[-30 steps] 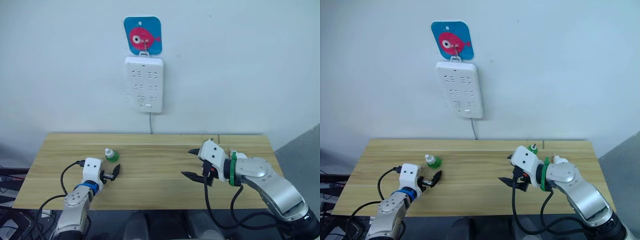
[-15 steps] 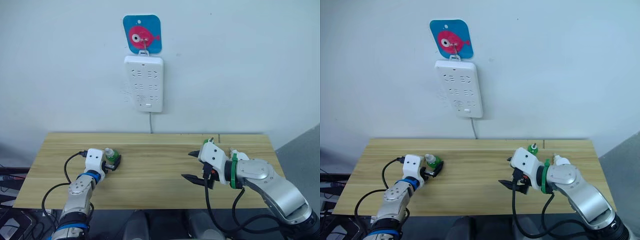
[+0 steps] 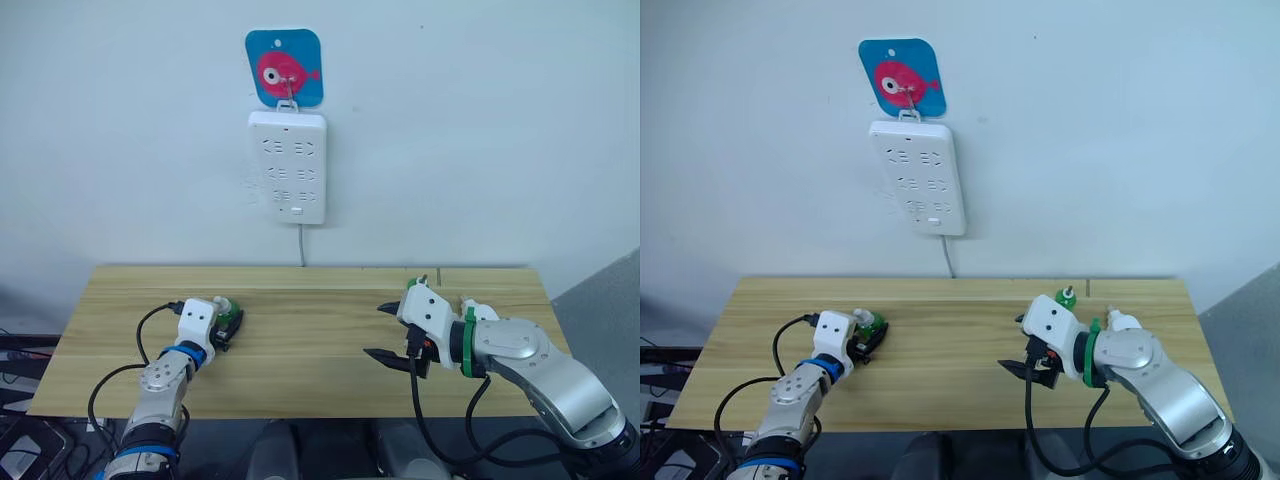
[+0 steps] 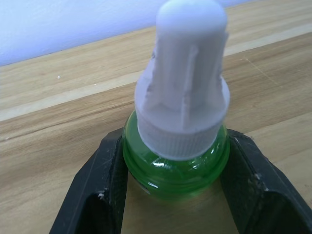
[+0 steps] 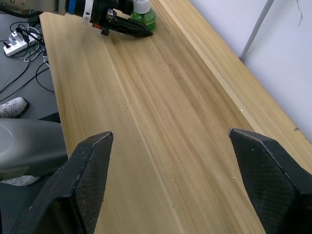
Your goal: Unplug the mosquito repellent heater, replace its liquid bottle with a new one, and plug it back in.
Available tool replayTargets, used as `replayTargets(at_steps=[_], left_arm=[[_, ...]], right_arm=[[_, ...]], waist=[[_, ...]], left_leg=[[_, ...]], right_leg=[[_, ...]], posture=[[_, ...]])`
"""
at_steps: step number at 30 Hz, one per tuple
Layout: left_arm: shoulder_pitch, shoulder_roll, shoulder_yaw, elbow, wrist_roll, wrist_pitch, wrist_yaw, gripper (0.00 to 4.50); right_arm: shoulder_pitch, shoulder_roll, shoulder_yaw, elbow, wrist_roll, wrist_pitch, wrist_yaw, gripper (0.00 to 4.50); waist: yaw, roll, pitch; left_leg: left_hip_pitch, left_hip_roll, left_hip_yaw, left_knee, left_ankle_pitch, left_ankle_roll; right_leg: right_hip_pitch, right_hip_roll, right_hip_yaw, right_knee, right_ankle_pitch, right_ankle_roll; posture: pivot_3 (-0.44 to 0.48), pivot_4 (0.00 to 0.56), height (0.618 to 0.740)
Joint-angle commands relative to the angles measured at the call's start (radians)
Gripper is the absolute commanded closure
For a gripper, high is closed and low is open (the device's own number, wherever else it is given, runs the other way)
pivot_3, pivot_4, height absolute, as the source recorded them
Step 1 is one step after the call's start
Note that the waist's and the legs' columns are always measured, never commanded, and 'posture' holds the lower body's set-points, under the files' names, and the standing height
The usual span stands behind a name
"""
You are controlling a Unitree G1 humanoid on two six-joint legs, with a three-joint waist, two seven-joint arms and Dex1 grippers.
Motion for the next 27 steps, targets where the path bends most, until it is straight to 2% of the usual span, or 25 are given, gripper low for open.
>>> replayTargets(at_steps=[1, 4, 7, 12, 17, 27], left_arm=[[0.054, 0.037, -0.046, -0.151, -0.017, 0.012, -0.128, 2.24], [0.11, 0.086, -0.104, -0.449, -0.107, 0.146, -0.292, 2.24], [0.129, 0.179, -0.176, -0.725, -0.192, 0.337, -0.449, 2.24], [0.025, 0.289, -0.236, -0.935, -0.301, 0.584, -0.585, 2.24], [-0.108, 0.318, -0.287, -0.991, -0.352, 0.721, -0.665, 2.24], [-0.236, 0.312, -0.358, -0.918, -0.294, 0.683, -0.763, 2.24]], right_arm=[[-0.028, -0.006, -0.033, -0.006, 0.036, -0.03, 0.035, 0.53], [-0.074, -0.001, -0.058, 0.018, 0.075, -0.048, 0.078, 0.53], [-0.144, 0.029, -0.058, 0.045, 0.101, -0.056, 0.092, 0.53], [-0.259, 0.082, -0.046, 0.065, 0.209, 0.036, 0.133, 0.53], [-0.35, 0.135, -0.029, 0.105, 0.266, 0.11, 0.13, 0.53], [-0.398, 0.25, -0.024, 0.151, 0.318, 0.187, 0.063, 0.53]], waist=[[-0.002, 0.0, 0.0], [-0.003, 0.0, 0.001], [-0.003, -0.001, 0.001], [-0.006, 0.0, 0.001], [-0.01, -0.001, 0.0], [-0.035, -0.001, -0.002]], left_leg=[[0.0, 0.0, 0.0, 0.0, 0.0, 0.0], [-0.002, 0.001, 0.001, -0.001, 0.0, -0.001], [-0.002, 0.002, -0.001, -0.001, 0.002, -0.003], [-0.002, 0.001, -0.001, -0.001, 0.002, -0.003], [-0.004, 0.001, -0.002, -0.001, 0.002, -0.003], [-0.01, 0.001, -0.004, 0.002, 0.004, -0.007]], right_leg=[[0.0, 0.0, 0.0, 0.0, 0.0, 0.0], [-0.001, 0.0, 0.0, -0.001, 0.0, 0.0], [-0.001, 0.0, -0.002, -0.001, 0.0, 0.0], [-0.002, 0.0, -0.002, -0.001, 0.0, 0.0], [-0.002, 0.0, -0.004, -0.001, 0.0, 0.0], [-0.009, 0.0, -0.005, 0.002, 0.0, -0.001]], posture=[[-0.101, 0.21, 0.735], [-0.102, 0.198, 0.735], [-0.101, 0.178, 0.735], [-0.1, 0.153, 0.735], [-0.103, 0.136, 0.735], [-0.118, 0.114, 0.735]])
